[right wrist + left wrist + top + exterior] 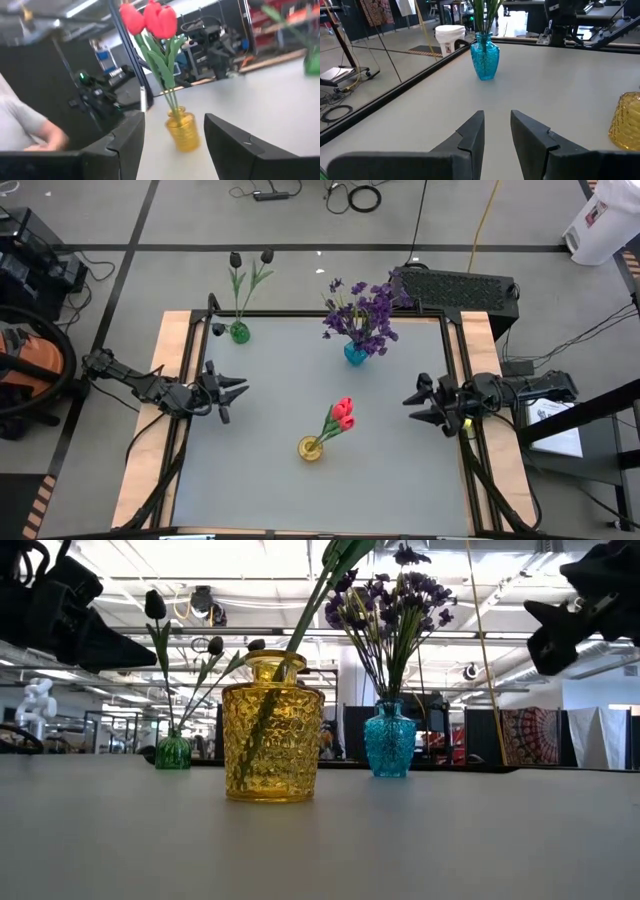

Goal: Sort flowers into vase by color
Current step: Return to Home Position

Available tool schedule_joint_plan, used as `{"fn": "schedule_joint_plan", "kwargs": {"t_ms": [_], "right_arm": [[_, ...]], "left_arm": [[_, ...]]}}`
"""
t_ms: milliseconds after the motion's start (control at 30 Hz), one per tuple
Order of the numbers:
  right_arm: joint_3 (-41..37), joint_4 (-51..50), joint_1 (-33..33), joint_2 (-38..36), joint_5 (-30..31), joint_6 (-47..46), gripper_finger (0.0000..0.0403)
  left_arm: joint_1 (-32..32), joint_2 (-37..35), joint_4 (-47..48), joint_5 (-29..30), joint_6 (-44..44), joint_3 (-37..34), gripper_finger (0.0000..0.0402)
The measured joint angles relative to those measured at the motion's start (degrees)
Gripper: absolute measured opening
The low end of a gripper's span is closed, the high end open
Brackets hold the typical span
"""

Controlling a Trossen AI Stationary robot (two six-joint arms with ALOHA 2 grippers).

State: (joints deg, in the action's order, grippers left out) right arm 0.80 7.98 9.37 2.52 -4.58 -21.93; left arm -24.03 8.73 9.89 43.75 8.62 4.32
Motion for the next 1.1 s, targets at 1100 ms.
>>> {"fn": "schedule_joint_plan", "kwargs": {"t_ms": [1100], "right_arm": [[1.15, -3.47, -0.04, -0.11, -3.65, -6.80, 0.0196]], "left_arm": [[0.01, -0.01, -0.02, 0.00, -0.04, 0.00, 0.0102]]}}
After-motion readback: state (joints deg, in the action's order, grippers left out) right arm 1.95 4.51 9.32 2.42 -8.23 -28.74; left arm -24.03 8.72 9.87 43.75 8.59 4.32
